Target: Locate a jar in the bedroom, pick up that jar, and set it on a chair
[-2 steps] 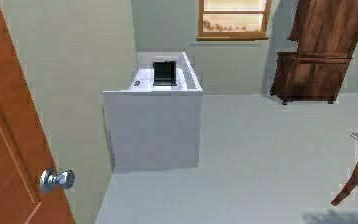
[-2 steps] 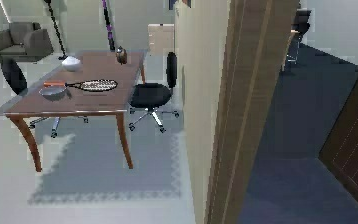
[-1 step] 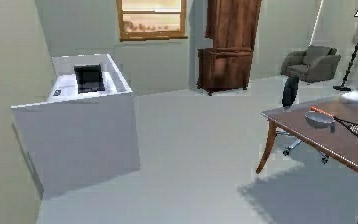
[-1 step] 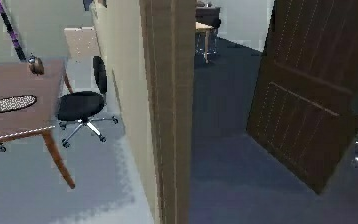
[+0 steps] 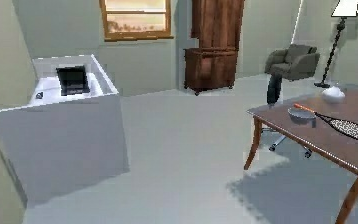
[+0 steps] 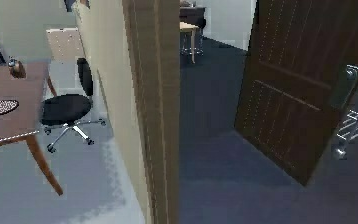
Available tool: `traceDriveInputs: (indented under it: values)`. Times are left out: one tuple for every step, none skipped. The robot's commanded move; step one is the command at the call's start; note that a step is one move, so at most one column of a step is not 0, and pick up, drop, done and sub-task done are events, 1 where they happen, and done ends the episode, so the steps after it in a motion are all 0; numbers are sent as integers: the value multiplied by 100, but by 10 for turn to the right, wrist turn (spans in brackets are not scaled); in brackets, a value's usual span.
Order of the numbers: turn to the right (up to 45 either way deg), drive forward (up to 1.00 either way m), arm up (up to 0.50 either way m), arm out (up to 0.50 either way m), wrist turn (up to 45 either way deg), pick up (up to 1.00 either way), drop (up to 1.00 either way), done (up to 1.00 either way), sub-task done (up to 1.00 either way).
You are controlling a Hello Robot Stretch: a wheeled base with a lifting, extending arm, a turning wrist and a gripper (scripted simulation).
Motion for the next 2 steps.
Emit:
traceDriveInputs:
  values:
    - [0,100,0,0,0,0,0,0,0]
    - [0,65,0,0,0,0,0,0,0]
